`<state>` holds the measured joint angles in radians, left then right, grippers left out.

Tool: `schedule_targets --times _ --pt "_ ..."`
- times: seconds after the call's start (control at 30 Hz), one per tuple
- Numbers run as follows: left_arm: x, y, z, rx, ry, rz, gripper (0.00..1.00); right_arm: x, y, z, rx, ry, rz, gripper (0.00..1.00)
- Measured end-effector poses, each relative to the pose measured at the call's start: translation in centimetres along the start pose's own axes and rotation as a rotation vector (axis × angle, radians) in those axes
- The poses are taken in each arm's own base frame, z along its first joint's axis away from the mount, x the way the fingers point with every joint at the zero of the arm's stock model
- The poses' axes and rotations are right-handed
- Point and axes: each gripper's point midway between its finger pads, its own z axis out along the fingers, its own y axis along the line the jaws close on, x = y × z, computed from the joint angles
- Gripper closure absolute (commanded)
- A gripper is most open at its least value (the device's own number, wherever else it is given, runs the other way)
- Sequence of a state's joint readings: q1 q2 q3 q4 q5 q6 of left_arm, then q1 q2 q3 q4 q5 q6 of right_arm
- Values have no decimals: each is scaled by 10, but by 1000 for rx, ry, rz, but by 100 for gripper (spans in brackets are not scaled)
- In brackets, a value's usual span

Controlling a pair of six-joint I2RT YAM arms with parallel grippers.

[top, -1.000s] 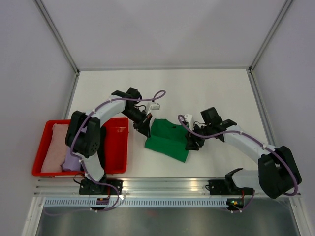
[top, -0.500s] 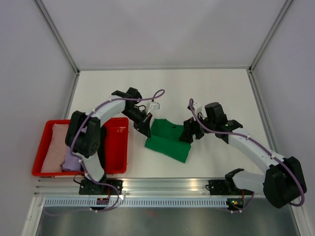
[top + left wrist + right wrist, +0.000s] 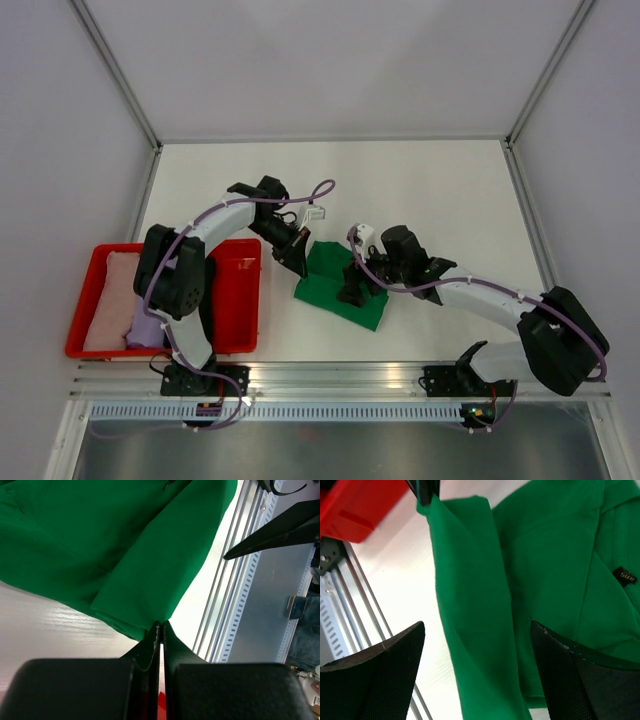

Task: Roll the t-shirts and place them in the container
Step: Roll the tshirt

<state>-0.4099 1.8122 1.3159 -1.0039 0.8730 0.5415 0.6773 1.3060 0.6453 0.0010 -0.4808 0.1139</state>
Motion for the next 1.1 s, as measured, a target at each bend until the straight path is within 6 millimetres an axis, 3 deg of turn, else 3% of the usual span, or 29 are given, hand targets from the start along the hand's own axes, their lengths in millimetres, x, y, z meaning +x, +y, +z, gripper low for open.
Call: schedule_targets --times 0.13,0.23,0.27,0.33,0.43,0.5,0.53,0.57,0.63,0.67,0.73,0.77,0.87,0.97,1.1 --pt "1 2 1 1 3 -3 98 13 -6 9 1 45 -8 12" --pt "1 4 2 0 6 -6 98 18 -7 14 -19 58 -10 33" --pt "1 4 2 -2 7 -6 98 19 -6 16 -27 63 -7 45" --pt "0 4 2 -4 6 -3 98 22 -6 21 -43 68 0 61" --pt "-1 5 2 -7 4 -1 98 28 -8 26 -49 85 11 77" --pt "-1 5 1 -10 4 1 95 30 -9 27 -48 95 17 82" --pt "-1 6 1 -14 5 2 88 30 -9 28 -49 95 16 84" --pt "-1 7 0 -22 8 6 70 29 -9 28 -49 94 16 86" --pt "-2 11 -2 -37 12 21 57 27 -9 28 -49 94 17 93" --pt "-2 11 -5 -41 17 22 46 27 -9 27 -49 95 20 94" --pt "-4 14 -9 -52 26 35 36 26 -9 26 -58 94 31 96" --pt "-6 16 -10 -56 30 43 24 26 -9 26 -63 92 43 97" --pt "-6 17 -13 -58 43 69 4 27 -16 24 -68 92 84 100" --pt "-1 20 -11 -64 57 77 0 29 -20 23 -75 96 108 100" --pt "15 31 4 -106 98 98 3 30 -23 23 -96 101 130 100"
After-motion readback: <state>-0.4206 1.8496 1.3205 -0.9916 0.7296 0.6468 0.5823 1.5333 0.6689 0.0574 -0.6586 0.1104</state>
